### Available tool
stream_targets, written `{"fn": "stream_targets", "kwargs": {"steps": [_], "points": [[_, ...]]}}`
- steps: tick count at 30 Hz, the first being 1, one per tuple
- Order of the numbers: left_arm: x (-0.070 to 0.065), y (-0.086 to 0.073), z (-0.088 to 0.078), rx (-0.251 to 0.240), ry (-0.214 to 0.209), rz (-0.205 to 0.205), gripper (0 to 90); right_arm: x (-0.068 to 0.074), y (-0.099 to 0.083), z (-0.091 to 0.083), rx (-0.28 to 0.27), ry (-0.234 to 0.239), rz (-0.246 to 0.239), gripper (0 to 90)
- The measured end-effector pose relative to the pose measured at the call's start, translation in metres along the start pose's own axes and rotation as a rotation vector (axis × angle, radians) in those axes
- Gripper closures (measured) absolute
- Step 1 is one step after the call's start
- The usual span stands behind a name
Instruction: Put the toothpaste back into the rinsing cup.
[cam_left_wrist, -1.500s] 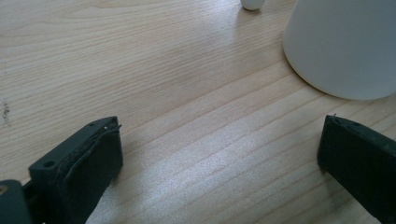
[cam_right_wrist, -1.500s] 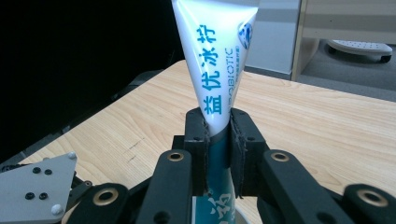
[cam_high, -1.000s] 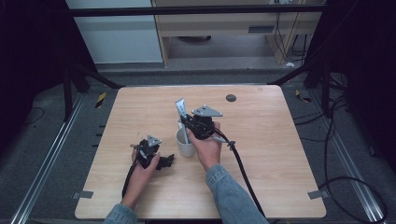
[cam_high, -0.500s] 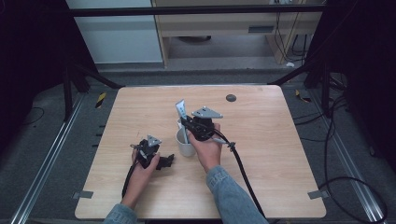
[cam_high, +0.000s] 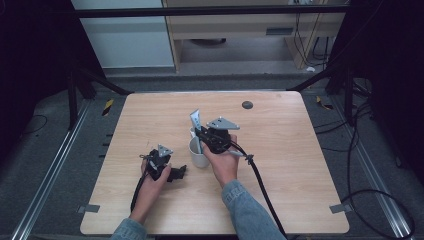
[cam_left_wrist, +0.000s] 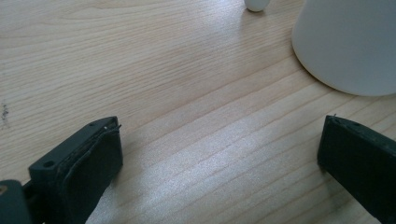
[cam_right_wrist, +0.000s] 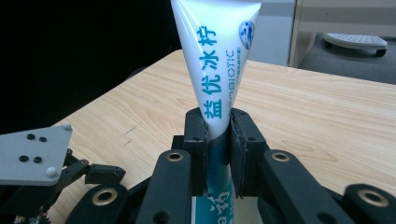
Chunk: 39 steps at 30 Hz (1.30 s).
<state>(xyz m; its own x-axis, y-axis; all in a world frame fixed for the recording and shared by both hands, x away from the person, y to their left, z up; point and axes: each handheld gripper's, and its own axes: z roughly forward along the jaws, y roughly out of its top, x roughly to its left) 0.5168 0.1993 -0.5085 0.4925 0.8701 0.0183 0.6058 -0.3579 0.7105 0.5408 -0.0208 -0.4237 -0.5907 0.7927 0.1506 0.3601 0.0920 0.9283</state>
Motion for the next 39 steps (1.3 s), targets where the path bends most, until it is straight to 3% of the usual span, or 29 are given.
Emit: {"fn": "stream_targets", "kwargs": {"steps": [39], "points": [[0.0001, 0.0000, 0.0001, 0.000, -0.001, 0.001, 0.0, -0.0018, -0.0056, -0.0025, 0.023, 0.007, -0.010, 77.6]]}}
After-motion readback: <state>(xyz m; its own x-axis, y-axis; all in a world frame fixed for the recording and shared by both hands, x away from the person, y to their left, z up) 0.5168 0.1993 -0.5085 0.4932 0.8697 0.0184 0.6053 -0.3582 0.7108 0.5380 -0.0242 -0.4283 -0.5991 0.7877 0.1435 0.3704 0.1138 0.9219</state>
